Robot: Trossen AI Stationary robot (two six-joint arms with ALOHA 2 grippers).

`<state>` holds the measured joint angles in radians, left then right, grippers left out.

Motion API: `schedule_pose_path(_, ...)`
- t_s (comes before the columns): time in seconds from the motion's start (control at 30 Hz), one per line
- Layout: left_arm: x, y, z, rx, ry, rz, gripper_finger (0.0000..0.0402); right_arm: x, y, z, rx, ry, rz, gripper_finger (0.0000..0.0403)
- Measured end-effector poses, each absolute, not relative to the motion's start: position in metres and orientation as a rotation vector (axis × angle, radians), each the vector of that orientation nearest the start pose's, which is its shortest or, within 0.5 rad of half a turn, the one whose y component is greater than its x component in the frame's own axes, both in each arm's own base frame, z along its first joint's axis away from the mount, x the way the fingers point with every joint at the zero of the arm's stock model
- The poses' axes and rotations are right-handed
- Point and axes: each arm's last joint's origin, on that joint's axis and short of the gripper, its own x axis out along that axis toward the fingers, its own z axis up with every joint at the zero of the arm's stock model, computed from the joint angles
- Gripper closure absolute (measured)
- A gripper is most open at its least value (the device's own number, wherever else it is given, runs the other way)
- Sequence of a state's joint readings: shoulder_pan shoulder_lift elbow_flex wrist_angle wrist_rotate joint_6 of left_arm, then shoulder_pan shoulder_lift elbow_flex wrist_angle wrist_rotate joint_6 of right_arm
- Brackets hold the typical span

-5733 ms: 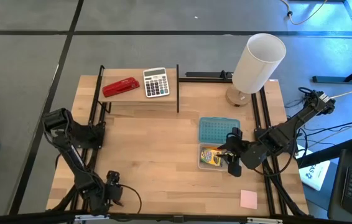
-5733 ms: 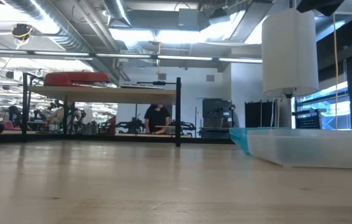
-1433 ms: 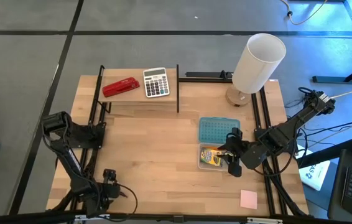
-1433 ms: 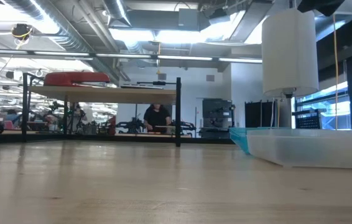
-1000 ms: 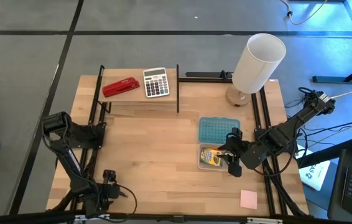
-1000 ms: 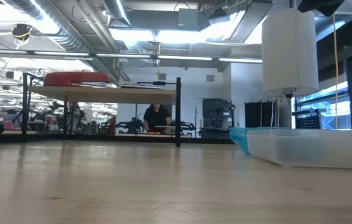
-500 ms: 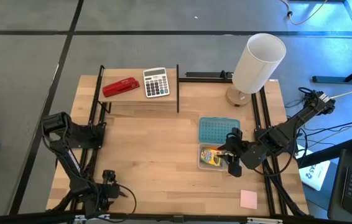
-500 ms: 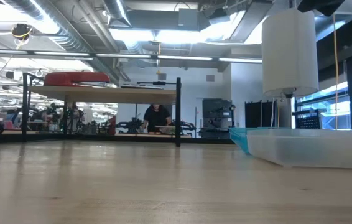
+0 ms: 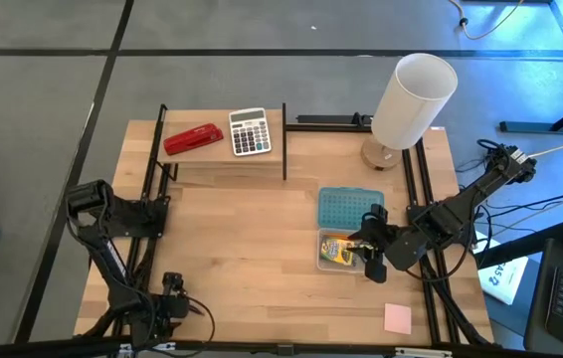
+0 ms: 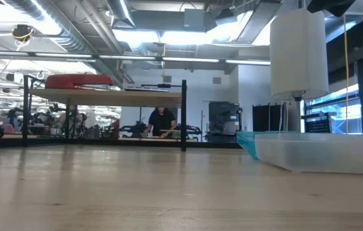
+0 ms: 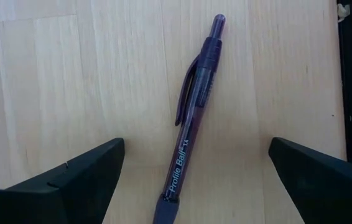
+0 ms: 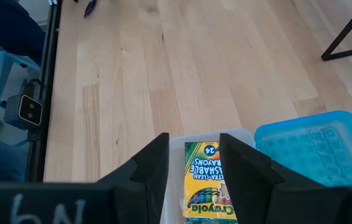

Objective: Pack school essentials
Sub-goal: Put the purple pen into the blue supply box

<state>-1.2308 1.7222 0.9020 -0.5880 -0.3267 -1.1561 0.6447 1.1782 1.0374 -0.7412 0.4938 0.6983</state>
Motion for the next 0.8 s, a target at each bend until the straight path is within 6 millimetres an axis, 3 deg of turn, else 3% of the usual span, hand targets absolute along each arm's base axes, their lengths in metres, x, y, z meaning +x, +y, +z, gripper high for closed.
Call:
schedule_pose_path(0.23,0.1039,-0.2659,0.1323,0.023,1.211,-0.054,0.0012,0.1915,0.1268,0.3005,0.189,0.741,-0.121,0.0260)
schedule_pose_path(0.8,0.1041,-0.2658,0.1327,0.056,1.212,-0.075,0.0107,0.1915,0.1268,0.3005,0.189,0.741,-0.121,0.0260)
